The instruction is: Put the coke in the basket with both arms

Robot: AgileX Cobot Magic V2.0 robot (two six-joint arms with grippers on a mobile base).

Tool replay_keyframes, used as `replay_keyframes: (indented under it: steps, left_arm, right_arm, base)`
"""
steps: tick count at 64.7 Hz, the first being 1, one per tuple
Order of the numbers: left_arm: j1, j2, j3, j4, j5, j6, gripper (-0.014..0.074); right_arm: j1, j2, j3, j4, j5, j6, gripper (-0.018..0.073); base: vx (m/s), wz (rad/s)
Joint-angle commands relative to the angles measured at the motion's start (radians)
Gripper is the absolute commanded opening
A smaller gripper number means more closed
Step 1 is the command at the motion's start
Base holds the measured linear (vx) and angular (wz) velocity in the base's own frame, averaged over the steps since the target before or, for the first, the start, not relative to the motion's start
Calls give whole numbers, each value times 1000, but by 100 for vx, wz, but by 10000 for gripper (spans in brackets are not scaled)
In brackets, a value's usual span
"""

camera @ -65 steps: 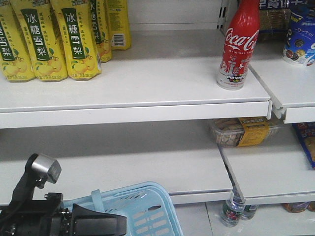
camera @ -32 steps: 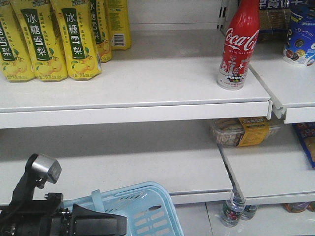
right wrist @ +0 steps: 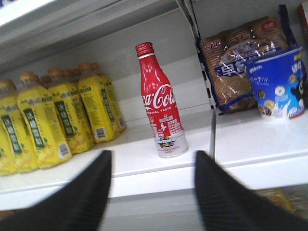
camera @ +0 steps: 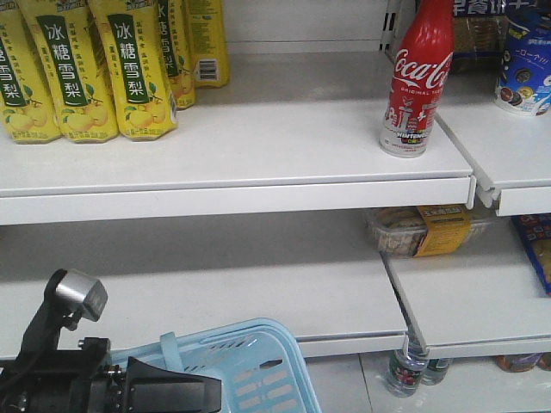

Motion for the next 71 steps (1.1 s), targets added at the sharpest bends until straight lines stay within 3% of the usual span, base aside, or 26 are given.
replay_keyframes:
  steps: [1, 9, 20, 44, 56, 71]
  left_arm:
    - [-6, -22, -22, -73, -219, 6, -7]
    - [-6, -22, -22, -73, -219, 6, -7]
    - [-6, -22, -22, -73, -219, 6, -7]
    - [-6, -22, -22, -73, -219, 6, -7]
    - [-6, -22, -22, -73, -219, 6, -7]
    - [-6, -22, -22, -73, -219, 6, -7]
  right_arm:
    - [0, 80, -60, 8, -60, -90, 589]
    - [1, 192, -107, 9, -70, -193, 725]
    - [1, 383, -235, 71, -39, -387, 720]
    - [1, 770, -501, 539, -15, -955, 666]
    - [1, 948, -617, 732, -15, -1129, 662]
    - [2, 1151, -773, 870, -13, -1258, 654]
  base:
    - [0, 0]
    - [0, 0]
    - [0, 0]
    - [0, 0]
    - [0, 0]
    - [0, 0]
